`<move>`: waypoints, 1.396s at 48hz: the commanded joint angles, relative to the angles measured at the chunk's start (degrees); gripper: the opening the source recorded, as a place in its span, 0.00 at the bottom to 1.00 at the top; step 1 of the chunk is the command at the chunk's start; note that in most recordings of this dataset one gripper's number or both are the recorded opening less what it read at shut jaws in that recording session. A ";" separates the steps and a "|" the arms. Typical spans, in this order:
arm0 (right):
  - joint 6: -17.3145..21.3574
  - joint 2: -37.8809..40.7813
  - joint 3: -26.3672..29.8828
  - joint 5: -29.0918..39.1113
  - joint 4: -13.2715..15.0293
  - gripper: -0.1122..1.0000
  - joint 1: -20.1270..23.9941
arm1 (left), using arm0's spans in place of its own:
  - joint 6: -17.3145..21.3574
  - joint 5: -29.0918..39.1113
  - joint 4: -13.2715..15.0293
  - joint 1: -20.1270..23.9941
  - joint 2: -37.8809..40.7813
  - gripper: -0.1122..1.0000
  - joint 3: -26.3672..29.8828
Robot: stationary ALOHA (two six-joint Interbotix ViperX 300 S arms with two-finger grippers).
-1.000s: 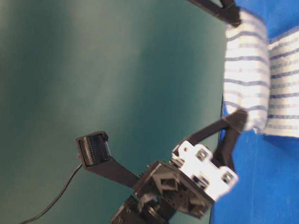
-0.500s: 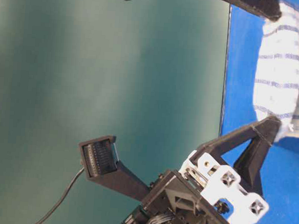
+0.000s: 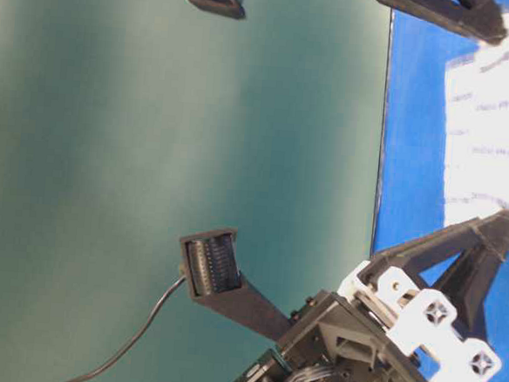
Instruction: Fold the blue towel.
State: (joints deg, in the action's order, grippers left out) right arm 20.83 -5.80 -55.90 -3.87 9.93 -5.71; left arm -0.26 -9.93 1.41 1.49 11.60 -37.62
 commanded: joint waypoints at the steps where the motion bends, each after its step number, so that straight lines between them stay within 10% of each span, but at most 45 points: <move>1: 0.44 0.26 1.67 -0.70 -0.18 0.24 0.35 | 0.00 -0.26 0.09 0.62 -0.79 0.30 0.79; 10: 1.58 0.00 2.37 -0.62 -0.18 0.68 1.05 | 0.18 0.18 0.09 1.05 -1.41 0.66 0.44; 36: 0.70 -22.76 2.20 10.99 2.90 0.62 2.11 | 1.14 6.94 0.09 1.05 -23.91 0.70 -7.29; 67: 0.70 -56.25 -13.54 14.77 7.91 0.62 2.11 | 1.32 1.76 -0.18 1.05 -59.06 0.70 -29.97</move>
State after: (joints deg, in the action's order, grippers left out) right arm 21.62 -60.91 -68.47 11.60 17.58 -3.69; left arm 0.97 -7.56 1.41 2.64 -44.47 -66.36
